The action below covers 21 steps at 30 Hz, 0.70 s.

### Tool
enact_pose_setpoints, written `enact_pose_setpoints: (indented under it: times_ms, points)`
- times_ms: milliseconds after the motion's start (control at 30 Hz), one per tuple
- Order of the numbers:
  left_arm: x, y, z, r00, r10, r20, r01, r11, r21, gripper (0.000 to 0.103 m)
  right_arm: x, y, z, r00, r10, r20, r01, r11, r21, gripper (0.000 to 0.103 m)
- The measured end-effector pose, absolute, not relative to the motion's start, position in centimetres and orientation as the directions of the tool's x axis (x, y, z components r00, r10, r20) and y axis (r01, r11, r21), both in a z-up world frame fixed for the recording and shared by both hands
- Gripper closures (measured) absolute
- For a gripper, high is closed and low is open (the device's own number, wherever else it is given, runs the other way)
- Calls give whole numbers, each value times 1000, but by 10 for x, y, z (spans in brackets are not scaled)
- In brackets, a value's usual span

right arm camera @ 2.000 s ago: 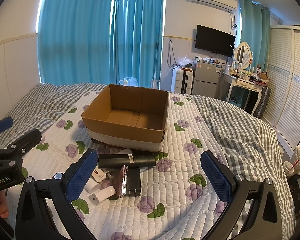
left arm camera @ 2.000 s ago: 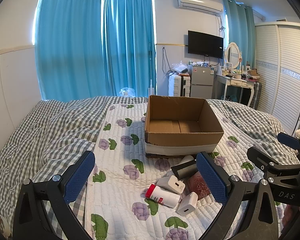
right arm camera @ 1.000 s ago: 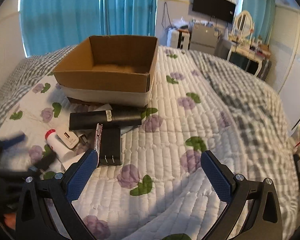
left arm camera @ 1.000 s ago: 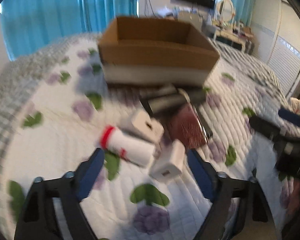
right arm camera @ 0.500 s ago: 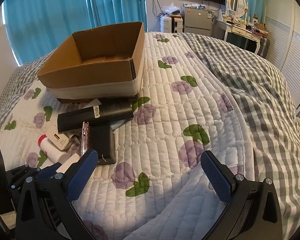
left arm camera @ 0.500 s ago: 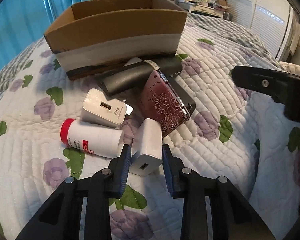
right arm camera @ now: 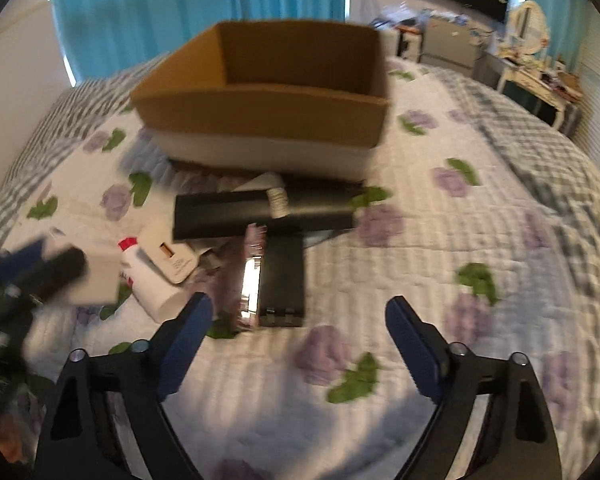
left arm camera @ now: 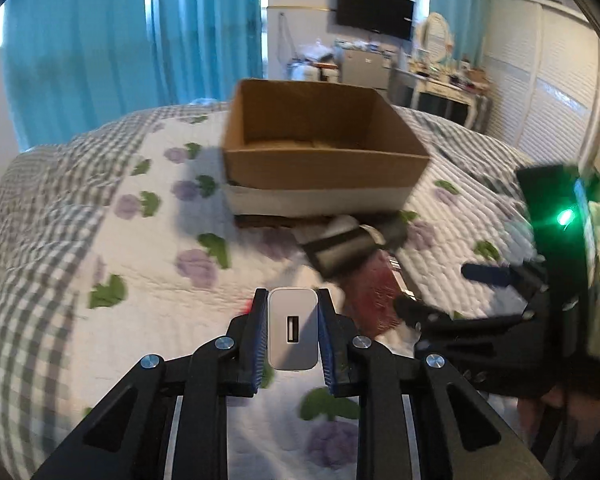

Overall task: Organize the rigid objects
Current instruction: 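Grasp the small white charger with the left tool while the right tool grasps the maroon patterned card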

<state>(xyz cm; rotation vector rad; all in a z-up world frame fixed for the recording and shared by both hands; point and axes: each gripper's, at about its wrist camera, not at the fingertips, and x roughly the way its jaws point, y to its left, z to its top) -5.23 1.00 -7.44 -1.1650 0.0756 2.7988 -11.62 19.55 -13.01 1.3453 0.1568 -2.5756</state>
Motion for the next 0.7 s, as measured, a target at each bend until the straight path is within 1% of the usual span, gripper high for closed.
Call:
enact_pose_setpoints:
  times_ms: [100, 167, 200, 300, 333, 367, 433, 467, 533, 567, 600, 700]
  points:
    - [-56, -3, -80, -691, 59, -721, -78, -997, -7, 80, -124, 175, -141, -513, -181, -839, 292, -956, 28, 25]
    - [-58, -9, -86, -679, 55, -732, -65, -998, -15, 80, -123, 166, -145, -502, -187, -844, 313, -949, 24, 42]
    - [-59, -11, -90, -673, 55, -737, -59, -998, -20, 80, -122, 159, -147, -497, -188, -847, 329, -944, 17, 45]
    - [-60, -18, -96, -662, 61, -747, -49, -998, -39, 80, -120, 147, -150, -499, -190, -845, 346, -938, 6, 61]
    - [-60, -19, -97, -659, 65, -749, -47, -998, -44, 80, -121, 143, -151, -506, -184, -843, 345, -938, -3, 72]
    - [-60, -20, -98, -657, 67, -750, -45, -998, -50, 80, -122, 143, -152, -510, -183, -841, 343, -939, -3, 79]
    - [-60, -23, -99, -655, 68, -753, -38, -998, -56, 80, -127, 142, -156, -504, -175, -845, 336, -942, -5, 84]
    - [-60, -24, -99, -654, 69, -753, -37, -998, -59, 80, -131, 142, -161, -500, -157, -852, 328, -944, -19, 89]
    - [-59, -23, -98, -656, 74, -751, -42, -997, -62, 80, -132, 144, -165, -504, -133, -853, 311, -950, -37, 91]
    - [-57, -22, -97, -658, 75, -750, -44, -997, -61, 80, -131, 146, -163, -508, -143, -850, 307, -951, -23, 93]
    - [-57, -21, -95, -659, 77, -748, -46, -997, -63, 80, -128, 149, -156, -522, -163, -837, 304, -953, -4, 93]
    - [-57, -17, -85, -657, 83, -749, -43, -996, -73, 80, -119, 152, -135, -563, -182, -806, 314, -950, -4, 94]
